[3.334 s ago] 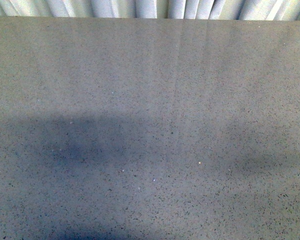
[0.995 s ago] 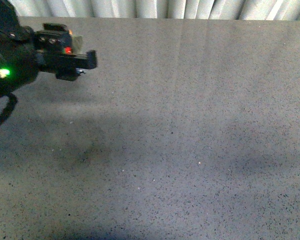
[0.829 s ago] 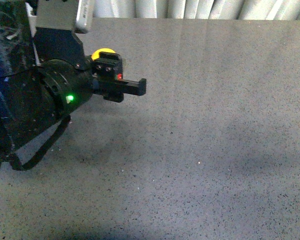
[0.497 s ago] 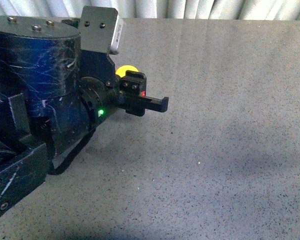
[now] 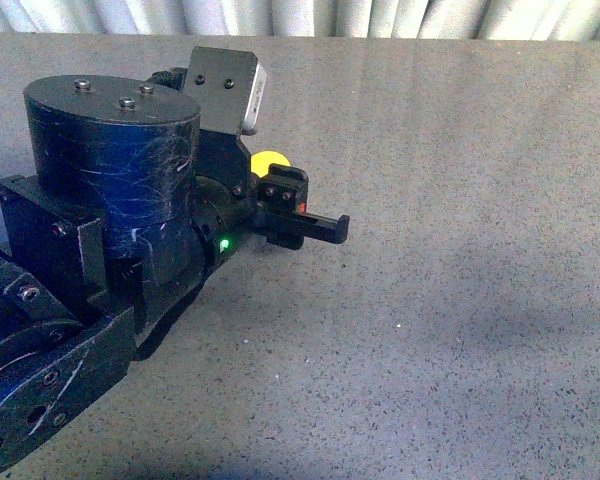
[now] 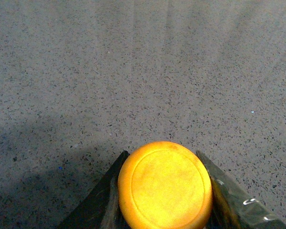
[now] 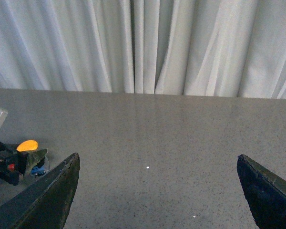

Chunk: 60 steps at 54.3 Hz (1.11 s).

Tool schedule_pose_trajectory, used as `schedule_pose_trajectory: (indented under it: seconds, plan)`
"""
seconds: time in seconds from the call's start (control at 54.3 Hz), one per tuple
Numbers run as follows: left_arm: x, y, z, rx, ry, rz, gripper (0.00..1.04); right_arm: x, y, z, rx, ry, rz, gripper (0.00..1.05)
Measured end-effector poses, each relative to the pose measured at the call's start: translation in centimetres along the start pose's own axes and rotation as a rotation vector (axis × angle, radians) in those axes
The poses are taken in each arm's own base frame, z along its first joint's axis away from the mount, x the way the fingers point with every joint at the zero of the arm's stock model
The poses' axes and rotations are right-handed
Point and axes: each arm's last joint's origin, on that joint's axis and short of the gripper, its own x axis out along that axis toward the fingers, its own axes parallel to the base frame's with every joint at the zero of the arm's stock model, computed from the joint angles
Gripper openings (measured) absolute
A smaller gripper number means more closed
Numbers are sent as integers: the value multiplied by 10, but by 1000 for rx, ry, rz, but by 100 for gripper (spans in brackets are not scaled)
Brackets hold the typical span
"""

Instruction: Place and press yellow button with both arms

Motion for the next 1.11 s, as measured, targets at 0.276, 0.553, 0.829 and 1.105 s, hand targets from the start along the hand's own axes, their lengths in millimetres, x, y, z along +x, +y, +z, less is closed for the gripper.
schedule_pose_trajectory:
  seconds: [0.276, 0.553, 0.829, 1.105]
  plan:
    - [-9, -7, -10, 8, 31, -38, 91, 0, 0, 0, 0, 0, 0, 96]
    - [-75, -10, -12, 70, 45, -117, 96, 0, 0, 0, 0, 0, 0, 96]
    - [-111, 18, 28, -10, -24, -60, 96, 0, 0, 0, 0, 0, 0, 96]
    - [-182, 61, 70, 11, -315, 439, 54, 0, 0, 0, 0, 0, -3, 96]
